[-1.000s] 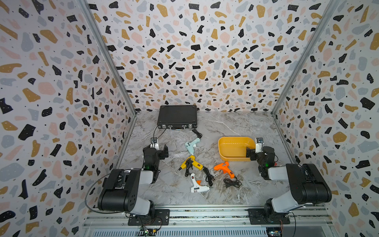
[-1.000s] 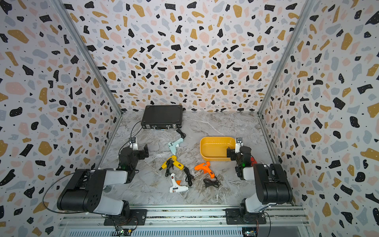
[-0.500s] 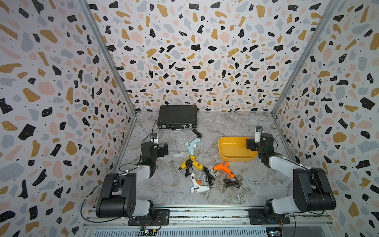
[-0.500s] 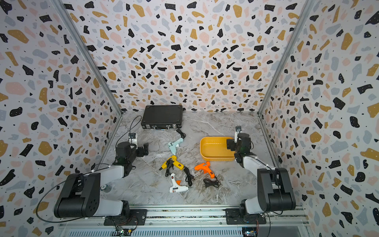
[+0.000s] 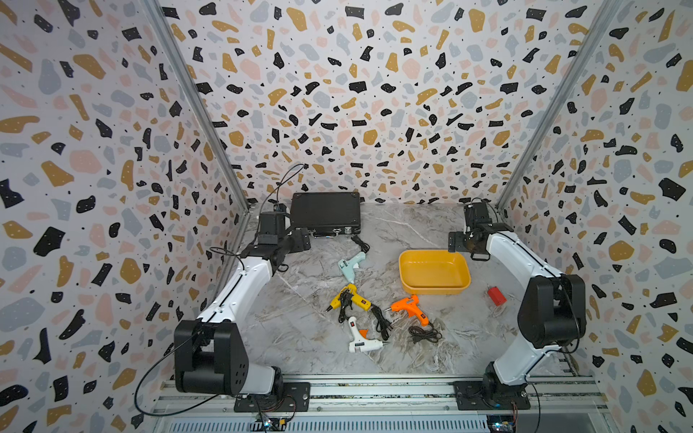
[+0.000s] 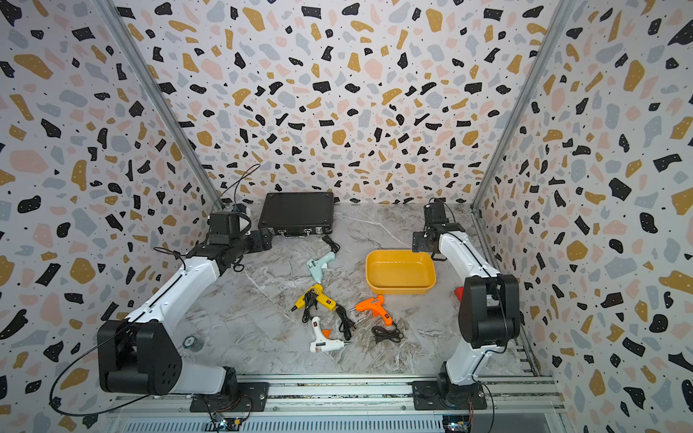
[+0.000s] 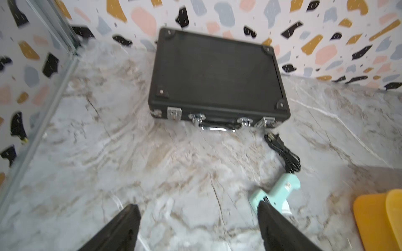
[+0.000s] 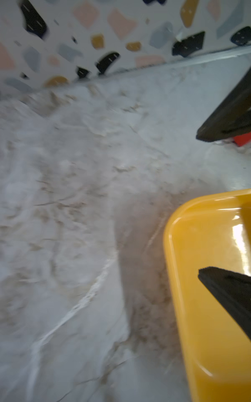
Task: Put the hot melt glue gun into the storage box
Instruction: Move the storage box to the center of the board.
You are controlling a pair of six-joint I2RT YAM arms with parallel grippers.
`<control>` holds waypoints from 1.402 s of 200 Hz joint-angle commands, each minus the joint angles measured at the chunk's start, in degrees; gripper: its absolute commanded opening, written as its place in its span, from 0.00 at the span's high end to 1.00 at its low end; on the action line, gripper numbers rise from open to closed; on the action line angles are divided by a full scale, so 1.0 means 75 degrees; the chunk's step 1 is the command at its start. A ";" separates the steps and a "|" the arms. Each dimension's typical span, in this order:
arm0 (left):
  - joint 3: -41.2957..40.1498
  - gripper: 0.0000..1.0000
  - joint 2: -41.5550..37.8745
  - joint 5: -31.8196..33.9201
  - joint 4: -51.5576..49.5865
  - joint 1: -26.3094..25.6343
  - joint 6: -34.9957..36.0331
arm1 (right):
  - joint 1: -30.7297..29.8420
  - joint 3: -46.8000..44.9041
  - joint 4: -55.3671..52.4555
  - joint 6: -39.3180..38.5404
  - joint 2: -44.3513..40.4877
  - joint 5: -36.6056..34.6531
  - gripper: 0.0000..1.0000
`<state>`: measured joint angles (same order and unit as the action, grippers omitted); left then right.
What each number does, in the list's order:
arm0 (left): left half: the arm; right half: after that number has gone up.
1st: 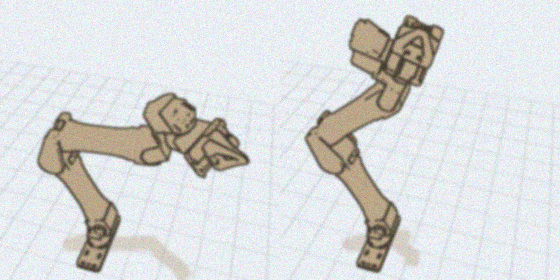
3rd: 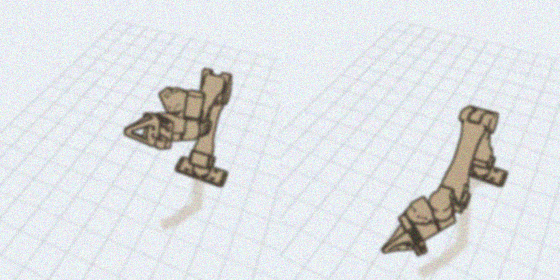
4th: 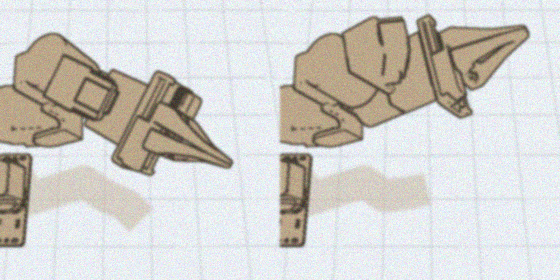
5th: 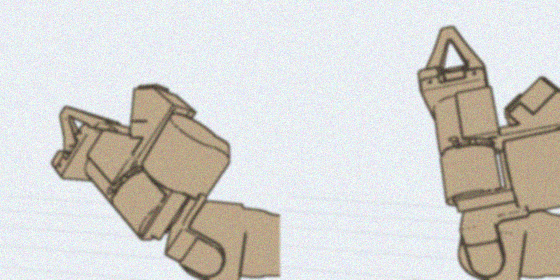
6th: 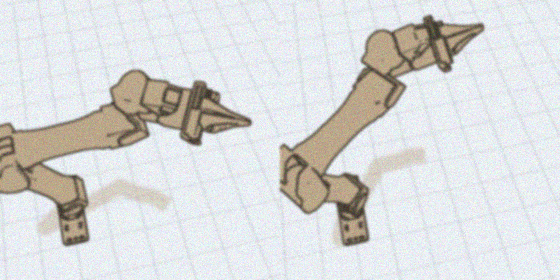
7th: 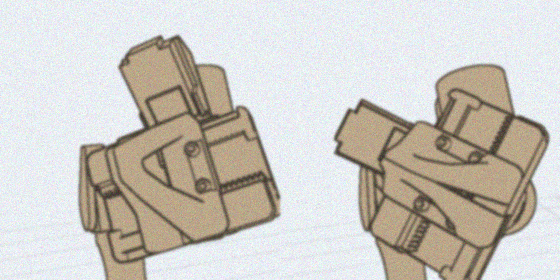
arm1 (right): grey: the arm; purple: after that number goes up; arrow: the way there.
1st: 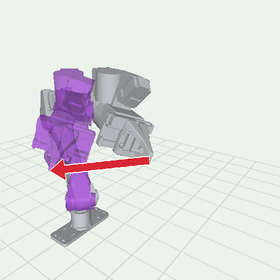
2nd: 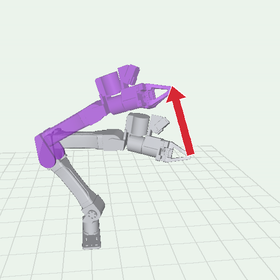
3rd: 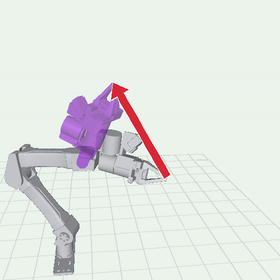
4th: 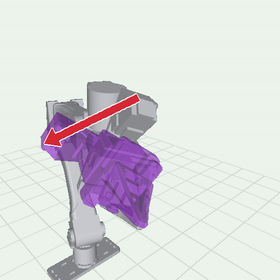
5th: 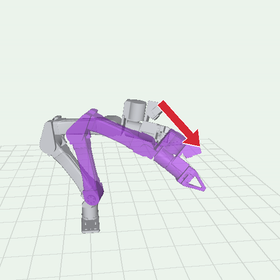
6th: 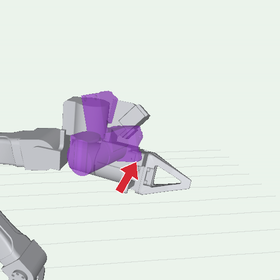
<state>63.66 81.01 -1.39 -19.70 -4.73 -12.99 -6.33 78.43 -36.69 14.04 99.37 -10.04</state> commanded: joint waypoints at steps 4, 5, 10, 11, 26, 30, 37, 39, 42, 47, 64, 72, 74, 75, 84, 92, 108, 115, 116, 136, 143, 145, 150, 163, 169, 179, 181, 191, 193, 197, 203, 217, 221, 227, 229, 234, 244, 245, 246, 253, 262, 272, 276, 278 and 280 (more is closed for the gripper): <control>0.0143 0.19 -0.0536 0.0243 -0.2061 -0.0213 -0.0361 | 0.0224 0.0624 -0.1839 0.0430 0.0152 0.0760 0.09; 0.0134 0.19 -0.0560 0.0255 -0.2096 -0.0224 -0.0363 | 0.0223 0.0656 -0.1878 0.0433 0.0172 0.0786 0.09; 0.0079 0.20 -0.0671 0.0310 -0.2268 -0.0254 -0.0436 | 0.0261 0.0768 -0.2017 0.0428 0.0277 0.0863 0.10; 0.0073 0.20 -0.0685 0.0318 -0.2305 -0.0257 -0.0459 | 0.0265 0.0792 -0.2037 0.0420 0.0293 0.0884 0.10; -0.0109 0.22 -0.1003 0.0333 -0.2715 -0.0260 -0.0683 | 0.0332 0.0925 -0.2238 0.0407 0.0475 0.1082 0.12; -0.0146 0.23 -0.1076 0.0311 -0.2800 -0.0271 -0.0745 | 0.0354 0.0930 -0.2256 0.0413 0.0516 0.1158 0.13; -0.0238 0.24 -0.1188 0.0294 -0.2947 -0.0283 -0.0848 | 0.0375 0.0930 -0.2305 0.0429 0.0596 0.1253 0.15; -0.0261 0.24 -0.1218 0.0291 -0.2988 -0.0274 -0.0875 | 0.0381 0.0932 -0.2319 0.0440 0.0627 0.1268 0.15; -0.0296 0.24 -0.1260 0.0279 -0.3027 -0.0288 -0.0918 | 0.0393 0.0924 -0.2330 0.0447 0.0661 0.1314 0.16; -0.0355 0.25 -0.1329 0.0234 -0.3084 -0.0288 -0.0967 | 0.0397 0.0921 -0.2368 0.0453 0.0741 0.1373 0.17; -0.0520 0.29 -0.1501 0.0151 -0.3278 -0.0335 -0.1089 | 0.0420 0.0812 -0.2390 0.0495 0.0951 0.1574 0.24; -0.0573 0.33 -0.1553 0.0107 -0.3359 -0.0336 -0.1114 | 0.0422 0.0742 -0.2392 0.0540 0.1052 0.1641 0.27; -0.0591 0.34 -0.1564 0.0095 -0.3369 -0.0340 -0.1130 | 0.0425 0.0736 -0.2396 0.0547 0.1063 0.1661 0.28; -0.0596 0.35 -0.1571 0.0087 -0.3383 -0.0335 -0.1134 | 0.0429 0.0723 -0.2391 0.0550 0.1073 0.1670 0.28; -0.0652 0.40 -0.1609 0.0036 -0.3446 -0.0342 -0.1138 | 0.0422 0.0654 -0.2386 0.0582 0.1164 0.1711 0.32; -0.0680 0.45 -0.1631 0.0033 -0.3504 -0.0341 -0.1160 | 0.0422 0.0595 -0.2387 0.0604 0.1231 0.1747 0.35; -0.0717 0.51 -0.1671 -0.0024 -0.3589 -0.0353 -0.1182 | 0.0422 0.0536 -0.2377 0.0624 0.1359 0.1770 0.42; -0.0730 0.53 -0.1682 -0.0026 -0.3618 -0.0353 -0.1188 | 0.0423 0.0534 -0.2352 0.0638 0.1404 0.1794 0.47; -0.0736 0.54 -0.1683 -0.0032 -0.3624 -0.0353 -0.1187 | 0.0423 0.0534 -0.2345 0.0637 0.1413 0.1801 0.48; -0.0776 0.59 -0.1690 -0.0061 -0.3655 -0.0365 -0.1227 | 0.0422 0.0563 -0.2194 0.0737 0.1430 0.1925 0.68; -0.0788 0.60 -0.1682 -0.0071 -0.3676 -0.0374 -0.1250 | 0.0412 0.0619 -0.2147 0.0774 0.1440 0.1974 0.76; -0.0797 0.60 -0.1678 -0.0078 -0.3660 -0.0373 -0.1251 | 0.0413 0.0632 -0.2141 0.0793 0.1444 0.1987 0.78; -0.0800 0.61 -0.1658 -0.0099 -0.3648 -0.0377 -0.1256 | 0.0414 0.0689 -0.2144 0.0827 0.1465 0.2036 0.82; -0.0823 0.62 -0.1621 -0.0131 -0.3640 -0.0411 -0.1273 | 0.0384 0.0851 -0.2123 0.0913 0.1543 0.2178 0.91; -0.0841 0.62 -0.1603 -0.0142 -0.3611 -0.0422 -0.1290 | 0.0361 0.0932 -0.2123 0.0949 0.1577 0.2205 0.93; -0.0876 0.63 -0.1580 -0.0166 -0.3586 -0.0427 -0.1296 | 0.0303 0.1059 -0.2116 0.0986 0.1632 0.2217 0.95; -0.0881 0.63 -0.1576 -0.0175 -0.3587 -0.0436 -0.1298 | 0.0281 0.1076 -0.2116 0.0987 0.1642 0.2218 0.95; -0.0903 0.63 -0.1577 -0.0189 -0.3577 -0.0456 -0.1317 | 0.0220 0.1261 -0.2138 0.1005 0.1717 0.2229 0.96; -0.0911 0.63 -0.1579 -0.0190 -0.3573 -0.0458 -0.1321 | 0.0210 0.1279 -0.2154 0.1015 0.1733 0.2229 0.96; -0.0917 0.63 -0.1579 -0.0190 -0.3563 -0.0459 -0.1319 | 0.0191 0.1360 -0.2183 0.1020 0.1764 0.2230 0.96; -0.0937 0.63 -0.1574 -0.0199 -0.3556 -0.0459 -0.1323 | 0.0156 0.1455 -0.2225 0.1000 0.1816 0.2241 0.96; -0.0961 0.63 -0.1556 -0.0210 -0.3545 -0.0469 -0.1328 | 0.0073 0.1664 -0.2295 0.0969 0.1901 0.2252 0.96; -0.0964 0.63 -0.1564 -0.0213 -0.3531 -0.0471 -0.1326 | 0.0043 0.1707 -0.2312 0.0964 0.1922 0.2260 0.95; -0.0973 0.62 -0.1556 -0.0225 -0.3520 -0.0474 -0.1343 | 0.0033 0.1746 -0.2325 0.0943 0.1937 0.2304 0.94; -0.0975 0.62 -0.1556 -0.0231 -0.3515 -0.0477 -0.1342 | 0.0023 0.1760 -0.2321 0.0932 0.1938 0.2313 0.93; -0.0976 0.62 -0.1559 -0.0237 -0.3511 -0.0478 -0.1349 | 0.0000 0.1806 -0.2316 0.0909 0.1949 0.2343 0.92; -0.0988 0.61 -0.1554 -0.0248 -0.3512 -0.0482 -0.1355 | -0.0025 0.1868 -0.2326 0.0845 0.1950 0.2446 0.84; -0.0988 0.61 -0.1555 -0.0249 -0.3507 -0.0482 -0.1352 | -0.0030 0.1869 -0.2327 0.0840 0.1944 0.2455 0.83; -0.0988 0.61 -0.1549 -0.0249 -0.3504 -0.0482 -0.1357 | -0.0033 0.1876 -0.2333 0.0831 0.1941 0.2465 0.83; -0.0998 0.60 -0.1556 -0.0259 -0.3499 -0.0493 -0.1370 | -0.0046 0.1908 -0.2345 0.0781 0.1907 0.2535 0.75; -0.0999 0.59 -0.1567 -0.0260 -0.3502 -0.0494 -0.1385 | -0.0047 0.1918 -0.2354 0.0736 0.1813 0.2679 0.66; -0.0997 0.57 -0.1595 -0.0260 -0.3519 -0.0506 -0.1407 | -0.0055 0.1876 -0.2308 0.0718 0.1547 0.2778 0.57; -0.0993 0.57 -0.1602 -0.0260 -0.3524 -0.0504 -0.1401 | -0.0073 0.1833 -0.2283 0.0720 0.1361 0.2772 0.54; -0.0989 0.57 -0.1602 -0.0260 -0.3534 -0.0505 -0.1403 | -0.0081 0.1803 -0.2244 0.0719 0.1246 0.2749 0.53; -0.0988 0.56 -0.1611 -0.0251 -0.3545 -0.0509 -0.1407 | -0.0087 0.1795 -0.2239 0.0718 0.1188 0.2747 0.52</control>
<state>56.66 69.45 -2.72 -46.33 -8.12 -22.81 -6.55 91.02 -52.31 19.81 114.19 8.91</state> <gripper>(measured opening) 0.426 0.421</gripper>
